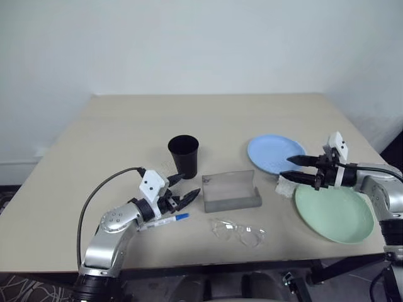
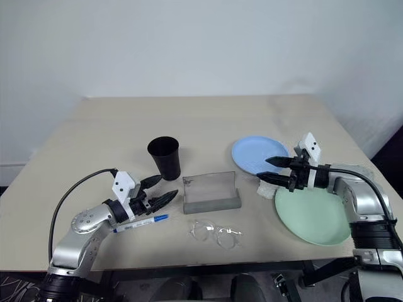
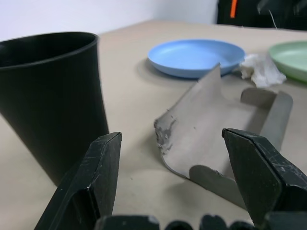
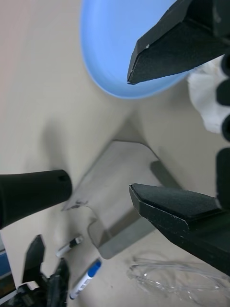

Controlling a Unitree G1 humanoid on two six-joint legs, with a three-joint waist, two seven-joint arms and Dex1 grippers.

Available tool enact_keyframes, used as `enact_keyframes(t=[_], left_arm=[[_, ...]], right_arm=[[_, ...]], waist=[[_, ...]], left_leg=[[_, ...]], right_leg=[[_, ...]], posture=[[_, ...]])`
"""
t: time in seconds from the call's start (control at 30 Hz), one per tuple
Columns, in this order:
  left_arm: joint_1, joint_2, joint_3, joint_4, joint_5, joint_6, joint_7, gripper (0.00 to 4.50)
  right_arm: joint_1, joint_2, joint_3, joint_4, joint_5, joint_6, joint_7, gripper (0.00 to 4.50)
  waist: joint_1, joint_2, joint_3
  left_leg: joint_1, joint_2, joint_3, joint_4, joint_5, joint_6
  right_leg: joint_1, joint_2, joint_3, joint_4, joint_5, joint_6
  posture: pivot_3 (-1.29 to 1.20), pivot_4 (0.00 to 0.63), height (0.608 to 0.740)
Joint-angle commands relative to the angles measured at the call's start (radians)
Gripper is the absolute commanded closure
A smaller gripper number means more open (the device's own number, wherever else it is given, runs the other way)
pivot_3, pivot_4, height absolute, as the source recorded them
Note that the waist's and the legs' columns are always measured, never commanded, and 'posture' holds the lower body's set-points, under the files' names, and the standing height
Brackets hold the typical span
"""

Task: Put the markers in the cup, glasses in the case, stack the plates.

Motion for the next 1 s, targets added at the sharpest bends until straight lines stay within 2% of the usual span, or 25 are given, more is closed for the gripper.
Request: enact_keyframes(t=[0.03, 0.4, 0.77, 1.0], left_arm=[[-0.022, 0.007, 0.011, -0.009, 0.004, -0.033, -0.002, 0.98], [0.004, 0.023, 0.025, -0.027, -0.001, -0.041, 0.003, 0.98], [0.010, 0.045, 0.064, -0.030, -0.055, -0.010, -0.014, 0.98], [-0.011, 0.059, 0.058, -0.003, -0.050, -0.008, -0.041, 0.98]], right_arm=[[-0.047, -0.005, -0.018, 0.020, 0.007, -0.033, 0.006, 0.90], [-0.067, -0.001, -0.013, 0.072, -0.018, -0.069, -0.024, 0.90], [0.089, -0.092, -0.060, -0.002, -0.041, -0.047, -0.082, 0.90], [0.119, -0.192, -0.103, -0.034, -0.011, 0.009, -0.049, 0.90]], waist=[[0.000, 0.000, 0.000], [0.000, 0.000, 0.000], [0.001, 0.001, 0.000], [0.001, 0.001, 0.001]], left_leg=[[0.000, 0.000, 0.000, 0.000, 0.000, 0.000], [-0.001, -0.001, 0.000, 0.000, 0.000, 0.000], [-0.001, 0.000, 0.000, 0.000, 0.000, 0.000], [-0.001, 0.000, 0.000, 0.001, 0.000, 0.001]], right_leg=[[0.000, 0.000, 0.000, 0.000, 0.000, 0.000], [0.000, -0.001, 0.000, 0.000, 0.000, 0.000], [-0.001, -0.001, 0.000, 0.000, 0.000, 0.000], [0.000, -0.001, 0.000, 0.000, 0.000, 0.001]], posture=[[0.00, 0.000, 0.740], [0.00, 0.000, 0.740], [0.00, 0.000, 0.740], [0.00, 0.000, 0.740]])
